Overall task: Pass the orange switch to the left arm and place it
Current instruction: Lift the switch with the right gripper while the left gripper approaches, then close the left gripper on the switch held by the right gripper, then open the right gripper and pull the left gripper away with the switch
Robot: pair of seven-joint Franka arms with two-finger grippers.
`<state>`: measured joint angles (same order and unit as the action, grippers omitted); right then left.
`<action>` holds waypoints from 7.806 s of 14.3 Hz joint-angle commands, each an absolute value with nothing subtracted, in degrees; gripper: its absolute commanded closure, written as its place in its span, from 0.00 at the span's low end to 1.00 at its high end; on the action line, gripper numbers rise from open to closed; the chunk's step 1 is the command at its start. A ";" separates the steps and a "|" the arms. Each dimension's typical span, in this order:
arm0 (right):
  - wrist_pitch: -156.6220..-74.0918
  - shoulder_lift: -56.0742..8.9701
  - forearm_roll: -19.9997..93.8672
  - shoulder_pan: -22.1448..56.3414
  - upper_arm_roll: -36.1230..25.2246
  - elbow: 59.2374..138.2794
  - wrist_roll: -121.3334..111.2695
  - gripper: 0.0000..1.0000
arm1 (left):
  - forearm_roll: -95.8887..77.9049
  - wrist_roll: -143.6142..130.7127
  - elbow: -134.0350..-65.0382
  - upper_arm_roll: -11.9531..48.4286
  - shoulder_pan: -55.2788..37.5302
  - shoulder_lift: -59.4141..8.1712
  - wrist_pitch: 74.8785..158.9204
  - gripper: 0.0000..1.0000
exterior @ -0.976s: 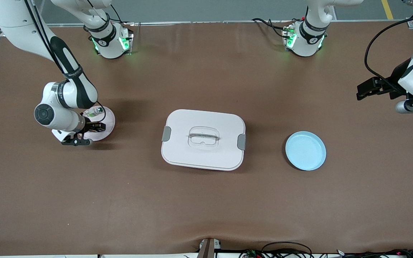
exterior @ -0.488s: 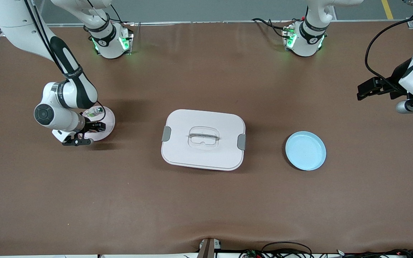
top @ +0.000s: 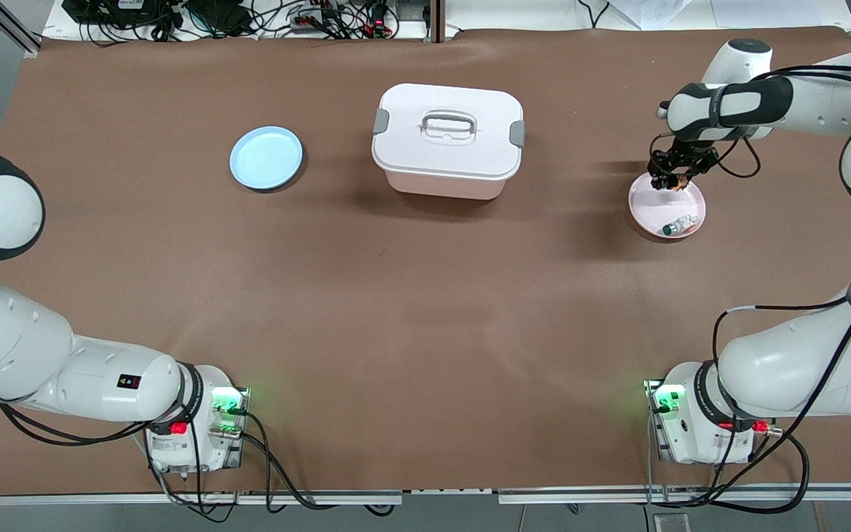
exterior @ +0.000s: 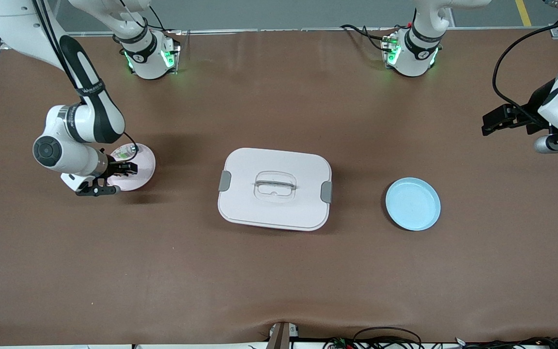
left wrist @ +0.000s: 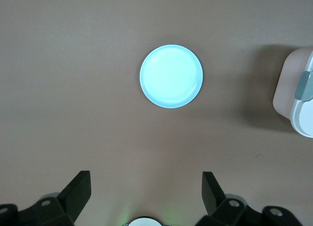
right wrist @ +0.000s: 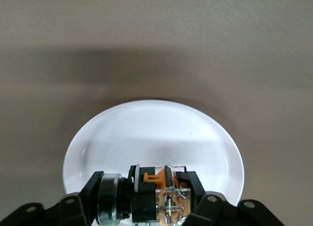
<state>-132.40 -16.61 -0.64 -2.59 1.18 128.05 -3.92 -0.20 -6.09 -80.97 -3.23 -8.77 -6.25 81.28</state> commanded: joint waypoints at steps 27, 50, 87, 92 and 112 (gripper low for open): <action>-109.69 -8.61 44.12 10.09 4.57 116.83 28.52 0.77 | -14.48 -3.95 -80.16 -3.34 -8.61 -7.47 80.68 0.00; -123.22 -19.24 44.38 33.66 4.39 90.18 81.90 0.77 | -35.07 -15.73 -97.99 16.51 -9.40 -1.76 109.05 0.00; -128.94 -22.59 52.91 35.16 4.39 85.87 86.13 0.77 | -36.39 -18.19 -110.04 24.96 -12.74 -5.27 141.15 0.78; -128.94 -22.59 52.82 35.33 4.39 85.87 86.13 0.77 | -36.30 -18.02 -109.86 24.87 -12.13 -4.92 140.98 1.00; -102.52 -16.97 45.55 22.88 3.87 86.31 69.02 0.00 | -5.31 14.02 -107.57 24.08 4.03 -6.85 116.55 1.00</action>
